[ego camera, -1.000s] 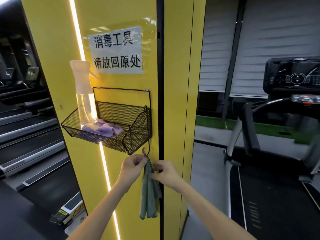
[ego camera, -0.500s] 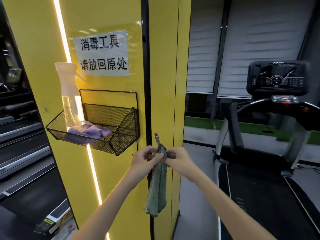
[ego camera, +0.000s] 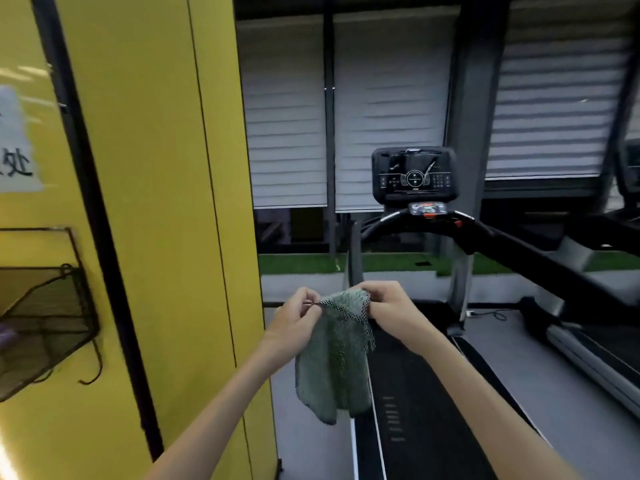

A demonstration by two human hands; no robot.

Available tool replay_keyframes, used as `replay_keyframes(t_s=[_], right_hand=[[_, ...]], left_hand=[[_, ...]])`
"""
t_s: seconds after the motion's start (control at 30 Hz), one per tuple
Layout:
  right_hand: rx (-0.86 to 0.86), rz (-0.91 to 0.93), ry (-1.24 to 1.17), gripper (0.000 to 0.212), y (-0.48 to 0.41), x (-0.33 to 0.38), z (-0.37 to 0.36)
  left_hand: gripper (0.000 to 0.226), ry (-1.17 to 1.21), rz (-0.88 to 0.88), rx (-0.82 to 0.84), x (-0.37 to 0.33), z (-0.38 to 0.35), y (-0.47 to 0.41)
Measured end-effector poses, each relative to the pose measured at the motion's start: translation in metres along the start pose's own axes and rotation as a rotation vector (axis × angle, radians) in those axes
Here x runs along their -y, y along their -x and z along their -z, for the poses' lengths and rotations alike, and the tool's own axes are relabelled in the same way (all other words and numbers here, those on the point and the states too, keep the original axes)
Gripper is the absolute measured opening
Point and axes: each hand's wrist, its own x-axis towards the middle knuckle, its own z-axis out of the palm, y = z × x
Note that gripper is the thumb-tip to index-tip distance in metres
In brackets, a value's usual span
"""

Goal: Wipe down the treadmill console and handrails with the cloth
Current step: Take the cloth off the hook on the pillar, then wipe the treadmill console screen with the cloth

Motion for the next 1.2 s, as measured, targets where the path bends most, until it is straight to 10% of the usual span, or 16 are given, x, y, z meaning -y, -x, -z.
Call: replay_keyframes(t_s=[0.17,0.33,0.5,0.67,0.87,1.2], right_hand=[[-0.087,-0.032,-0.04,0.023,0.004,-0.037,0.089],[-0.17,-0.07,0.002,0.027,0.002,-0.074,0.181],[-0.251,-0.137,0.026,0.024,0.001,-0.103,0.255],[-0.216,-0.103,0.116,0.007,-0.008,-0.13,0.31],[-0.151,0.054,0.206,0.061,-0.032,-0.151,0.364],[-0.482,0.174,0.52,0.052,-0.161,-0.217,0.435]], left_hand=[[0.013,-0.09,-0.177,-0.011,-0.046,-0.083,-0.051],[0.06,-0.177,-0.208,0.19,-0.079,-0.15,-0.105],[0.017,-0.161,-0.172,0.401,-0.105,-0.207,-0.146],[0.018,-0.222,-0.242,0.274,-0.123,-0.257,-0.187],[0.011,-0.094,-0.249,0.119,-0.125,-0.292,-0.251],[0.045,-0.043,-0.241,0.211,-0.092,-0.32,-0.419]])
